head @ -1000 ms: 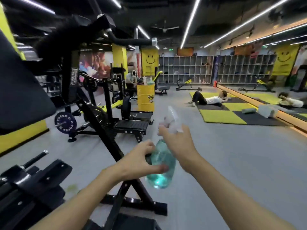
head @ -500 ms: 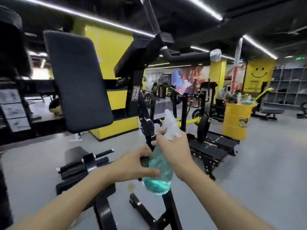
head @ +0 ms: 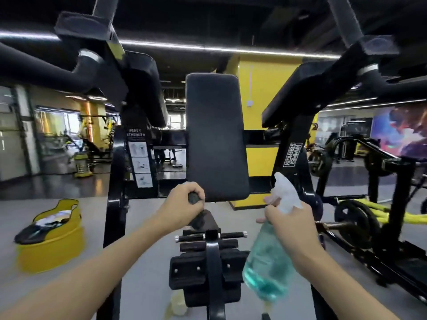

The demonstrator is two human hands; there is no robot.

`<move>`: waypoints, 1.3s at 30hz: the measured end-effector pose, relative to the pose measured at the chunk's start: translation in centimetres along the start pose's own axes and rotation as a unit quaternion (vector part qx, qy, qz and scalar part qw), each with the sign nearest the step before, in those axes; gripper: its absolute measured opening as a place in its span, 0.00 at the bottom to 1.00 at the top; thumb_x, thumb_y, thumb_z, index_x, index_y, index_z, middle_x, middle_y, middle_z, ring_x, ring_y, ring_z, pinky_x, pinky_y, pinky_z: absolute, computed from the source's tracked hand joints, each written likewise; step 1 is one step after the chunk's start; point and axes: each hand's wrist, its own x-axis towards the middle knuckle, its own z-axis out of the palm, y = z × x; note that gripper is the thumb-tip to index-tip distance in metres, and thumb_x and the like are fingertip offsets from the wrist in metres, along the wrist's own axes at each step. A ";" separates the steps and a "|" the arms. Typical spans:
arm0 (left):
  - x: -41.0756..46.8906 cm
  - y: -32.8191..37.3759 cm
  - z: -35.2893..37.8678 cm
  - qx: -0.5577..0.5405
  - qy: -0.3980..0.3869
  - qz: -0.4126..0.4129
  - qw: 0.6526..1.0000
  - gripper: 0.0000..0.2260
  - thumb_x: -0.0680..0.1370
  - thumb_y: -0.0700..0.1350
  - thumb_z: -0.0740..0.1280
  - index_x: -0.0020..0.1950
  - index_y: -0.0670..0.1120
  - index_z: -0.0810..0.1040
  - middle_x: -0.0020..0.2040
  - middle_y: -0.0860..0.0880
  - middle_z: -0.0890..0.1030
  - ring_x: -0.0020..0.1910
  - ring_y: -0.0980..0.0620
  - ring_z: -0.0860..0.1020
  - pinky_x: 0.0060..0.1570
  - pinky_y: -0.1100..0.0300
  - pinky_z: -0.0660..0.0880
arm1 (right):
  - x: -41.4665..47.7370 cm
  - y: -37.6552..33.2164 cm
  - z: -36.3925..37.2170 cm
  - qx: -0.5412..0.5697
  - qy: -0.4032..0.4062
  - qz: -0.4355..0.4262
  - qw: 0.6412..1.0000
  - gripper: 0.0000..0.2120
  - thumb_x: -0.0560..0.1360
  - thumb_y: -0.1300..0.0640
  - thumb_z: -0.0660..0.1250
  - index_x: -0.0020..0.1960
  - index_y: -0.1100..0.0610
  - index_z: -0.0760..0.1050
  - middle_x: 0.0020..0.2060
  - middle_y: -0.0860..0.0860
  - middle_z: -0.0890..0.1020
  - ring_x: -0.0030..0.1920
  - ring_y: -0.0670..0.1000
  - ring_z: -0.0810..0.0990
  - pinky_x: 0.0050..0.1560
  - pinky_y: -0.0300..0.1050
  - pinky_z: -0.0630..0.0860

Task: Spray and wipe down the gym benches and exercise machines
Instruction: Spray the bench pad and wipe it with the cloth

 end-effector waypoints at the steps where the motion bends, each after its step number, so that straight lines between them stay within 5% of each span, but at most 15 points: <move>1: 1.6 -0.9 0.2 -0.007 0.015 -0.015 1.000 0.12 0.74 0.32 0.67 0.42 0.50 0.77 0.49 0.48 0.80 0.41 0.56 0.83 0.45 0.62 0.80 | 1.9 0.8 0.7 0.004 -0.005 0.010 1.000 0.19 0.74 0.66 0.62 0.62 0.52 0.75 0.51 0.50 0.80 0.37 0.48 0.86 0.35 0.43 0.70; 4: 6.9 -3.3 0.9 0.026 0.050 -0.028 0.998 0.13 0.75 0.35 0.67 0.55 0.51 0.78 0.53 0.52 0.78 0.47 0.59 0.79 0.44 0.72 0.72 | 7.6 2.4 2.9 0.001 -0.023 0.028 0.999 0.10 0.73 0.67 0.64 0.50 0.56 0.76 0.50 0.54 0.82 0.35 0.51 0.86 0.38 0.45 0.72; 7: 15.6 -6.4 1.4 0.059 0.065 -0.041 0.995 0.23 0.76 0.38 0.68 0.70 0.50 0.73 0.67 0.51 0.73 0.64 0.53 0.74 0.61 0.62 0.72 | 15.6 2.6 6.4 -0.011 -0.049 0.002 0.999 0.09 0.73 0.67 0.64 0.48 0.55 0.75 0.48 0.54 0.82 0.33 0.52 0.85 0.36 0.41 0.74; 10: 25.8 -7.2 1.0 0.085 0.054 -0.093 0.991 0.31 0.75 0.38 0.68 0.77 0.52 0.67 0.82 0.47 0.53 0.76 0.46 0.65 0.68 0.53 0.70 | 24.9 0.9 9.7 -0.043 -0.075 0.009 0.996 0.05 0.73 0.66 0.64 0.48 0.60 0.76 0.45 0.54 0.81 0.33 0.53 0.85 0.31 0.40 0.73; 12: 30.7 -7.1 0.4 0.118 0.033 -0.128 0.984 0.36 0.75 0.38 0.67 0.81 0.56 0.59 0.82 0.49 0.40 0.73 0.45 0.69 0.61 0.52 0.76 | 29.8 -0.7 11.2 -0.058 -0.086 0.015 0.994 0.05 0.73 0.65 0.65 0.48 0.59 0.76 0.44 0.52 0.81 0.33 0.52 0.85 0.33 0.42 0.74; 16: 35.2 -5.8 1.2 0.249 -0.045 -0.226 0.941 0.38 0.76 0.41 0.68 0.81 0.50 0.52 0.81 0.45 0.34 0.63 0.40 0.77 0.53 0.53 0.75 | 36.6 -4.0 12.7 -0.070 -0.129 0.007 0.989 0.17 0.72 0.65 0.63 0.55 0.47 0.73 0.37 0.47 0.76 0.31 0.50 0.84 0.46 0.55 0.82; 18: 36.6 -5.2 1.1 0.275 -0.055 -0.253 0.926 0.31 0.76 0.42 0.68 0.77 0.47 0.60 0.80 0.40 0.40 0.57 0.41 0.79 0.50 0.54 0.73 | 39.2 -6.0 12.9 -0.071 -0.136 0.012 0.988 0.18 0.71 0.64 0.64 0.54 0.44 0.72 0.35 0.47 0.75 0.29 0.48 0.82 0.47 0.60 0.82; 21: 39.6 -4.0 -1.8 0.230 0.008 -0.272 0.934 0.19 0.75 0.42 0.69 0.65 0.49 0.71 0.72 0.45 0.58 0.45 0.45 0.76 0.49 0.53 0.77 | 42.0 -9.2 13.1 -0.089 -0.170 -0.006 0.981 0.32 0.66 0.60 0.60 0.66 0.37 0.69 0.36 0.48 0.74 0.26 0.44 0.77 0.46 0.58 0.83; 24: 42.9 -3.2 -5.1 0.191 0.031 -0.247 0.950 0.27 0.74 0.42 0.69 0.72 0.52 0.66 0.75 0.47 0.55 0.50 0.45 0.77 0.50 0.53 0.75 | 43.8 -11.5 13.0 -0.088 -0.188 -0.009 0.978 0.35 0.69 0.64 0.60 0.73 0.40 0.66 0.36 0.47 0.73 0.26 0.42 0.76 0.48 0.58 0.82; 26: 44.1 -2.4 -6.0 0.164 0.026 -0.238 0.957 0.30 0.74 0.41 0.68 0.75 0.51 0.64 0.75 0.45 0.61 0.59 0.44 0.76 0.54 0.54 0.74 | 44.5 -12.7 12.7 -0.104 -0.205 -0.027 0.973 0.37 0.70 0.64 0.60 0.75 0.40 0.63 0.36 0.47 0.74 0.28 0.42 0.78 0.50 0.56 0.82; 28: 44.4 -1.5 -6.6 0.151 0.027 -0.235 0.960 0.30 0.75 0.40 0.68 0.76 0.48 0.64 0.71 0.45 0.69 0.58 0.48 0.75 0.52 0.58 0.71 | 45.0 -14.0 12.0 -0.114 -0.225 -0.034 0.967 0.36 0.72 0.64 0.60 0.77 0.42 0.60 0.36 0.47 0.74 0.33 0.47 0.83 0.52 0.54 0.81; 31: 44.0 -1.5 -7.4 0.145 0.021 -0.247 0.958 0.29 0.75 0.39 0.68 0.76 0.46 0.65 0.69 0.44 0.70 0.49 0.53 0.72 0.50 0.61 0.69 | 45.4 -15.1 11.8 -0.131 -0.244 -0.028 0.961 0.37 0.72 0.63 0.60 0.77 0.41 0.58 0.35 0.48 0.74 0.37 0.51 0.86 0.49 0.48 0.82; 36: 43.9 -0.5 -8.1 0.143 0.023 -0.250 0.957 0.29 0.75 0.41 0.68 0.75 0.47 0.66 0.68 0.45 0.70 0.53 0.50 0.75 0.57 0.56 0.74 | 46.1 -15.0 11.4 -0.173 -0.248 -0.006 0.953 0.37 0.65 0.56 0.59 0.73 0.36 0.62 0.34 0.51 0.78 0.41 0.56 0.85 0.47 0.55 0.83; 39: 44.0 0.2 -8.3 0.151 0.025 -0.234 0.960 0.28 0.76 0.42 0.68 0.75 0.48 0.66 0.70 0.46 0.69 0.55 0.49 0.75 0.58 0.55 0.74 | 46.7 -14.0 10.7 -0.155 -0.198 0.047 0.967 0.30 0.63 0.56 0.59 0.66 0.45 0.71 0.32 0.50 0.79 0.37 0.55 0.85 0.47 0.57 0.83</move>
